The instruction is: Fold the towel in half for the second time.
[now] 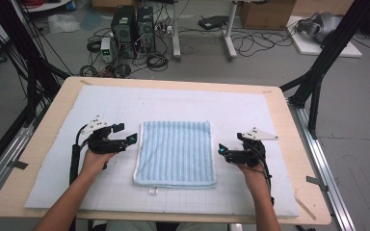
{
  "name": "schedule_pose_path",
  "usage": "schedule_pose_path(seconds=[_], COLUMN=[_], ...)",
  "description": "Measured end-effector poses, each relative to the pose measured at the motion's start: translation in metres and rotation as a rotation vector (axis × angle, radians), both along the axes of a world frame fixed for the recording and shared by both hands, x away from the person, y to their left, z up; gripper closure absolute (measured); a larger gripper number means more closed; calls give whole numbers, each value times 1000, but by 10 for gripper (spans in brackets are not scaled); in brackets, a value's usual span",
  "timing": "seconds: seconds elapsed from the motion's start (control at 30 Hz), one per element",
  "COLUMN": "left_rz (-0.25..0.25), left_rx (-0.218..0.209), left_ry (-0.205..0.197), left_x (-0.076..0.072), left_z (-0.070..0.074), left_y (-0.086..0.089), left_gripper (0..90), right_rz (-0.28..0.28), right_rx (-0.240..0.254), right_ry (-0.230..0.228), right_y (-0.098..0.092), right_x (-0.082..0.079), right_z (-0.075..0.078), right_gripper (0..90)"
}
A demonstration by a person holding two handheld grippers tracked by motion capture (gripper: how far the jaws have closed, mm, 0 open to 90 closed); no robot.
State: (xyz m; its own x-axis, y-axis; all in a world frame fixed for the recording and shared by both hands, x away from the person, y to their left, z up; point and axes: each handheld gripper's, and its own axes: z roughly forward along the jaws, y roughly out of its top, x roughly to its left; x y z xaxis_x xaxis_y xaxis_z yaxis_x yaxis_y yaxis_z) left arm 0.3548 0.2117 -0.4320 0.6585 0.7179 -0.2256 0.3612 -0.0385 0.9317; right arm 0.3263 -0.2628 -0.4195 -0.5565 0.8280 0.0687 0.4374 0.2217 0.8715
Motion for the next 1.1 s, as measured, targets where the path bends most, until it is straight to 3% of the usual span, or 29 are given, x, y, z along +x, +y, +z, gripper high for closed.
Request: schedule_pose_path(seconds=[0.2,0.43,0.53,0.63,0.73,0.8,0.87,0.9,1.07,1.1], left_rz=[17,56,72,89,91,84,88,83,71,57], left_rx=[25,50,81,120,145,154,162,191,236,261], left_ry=[29,25,45,101,130,134,133,149,156,165], left_x=[9,28,40,51,58,61,65,70,81,86], left_z=[0,9,9,5,0,-1,-5,-8,-8,-10], left_y=[-2,-8,-13,-16,-20,-22,-25,-28,-37,-41], left_gripper=[208,224,236,244,271,287,357,375,412,426], right_rz=[13,8,12,11,15,15,16,16,19,19], right_rx=[-9,2,2,4,1,-1,-8,-5,-10,-11], right_ry=[7,10,19,25,28,28,28,33,43,46], right_y=[1,0,0,0,1,1,2,2,3,3], right_x=[0,2,2,1,1,1,2,2,3,3], right_z=[-1,-1,-2,-2,-2,-2,-3,-4,-5,-5], right_gripper=[112,112,112,113,113,113,113,113,113,113])
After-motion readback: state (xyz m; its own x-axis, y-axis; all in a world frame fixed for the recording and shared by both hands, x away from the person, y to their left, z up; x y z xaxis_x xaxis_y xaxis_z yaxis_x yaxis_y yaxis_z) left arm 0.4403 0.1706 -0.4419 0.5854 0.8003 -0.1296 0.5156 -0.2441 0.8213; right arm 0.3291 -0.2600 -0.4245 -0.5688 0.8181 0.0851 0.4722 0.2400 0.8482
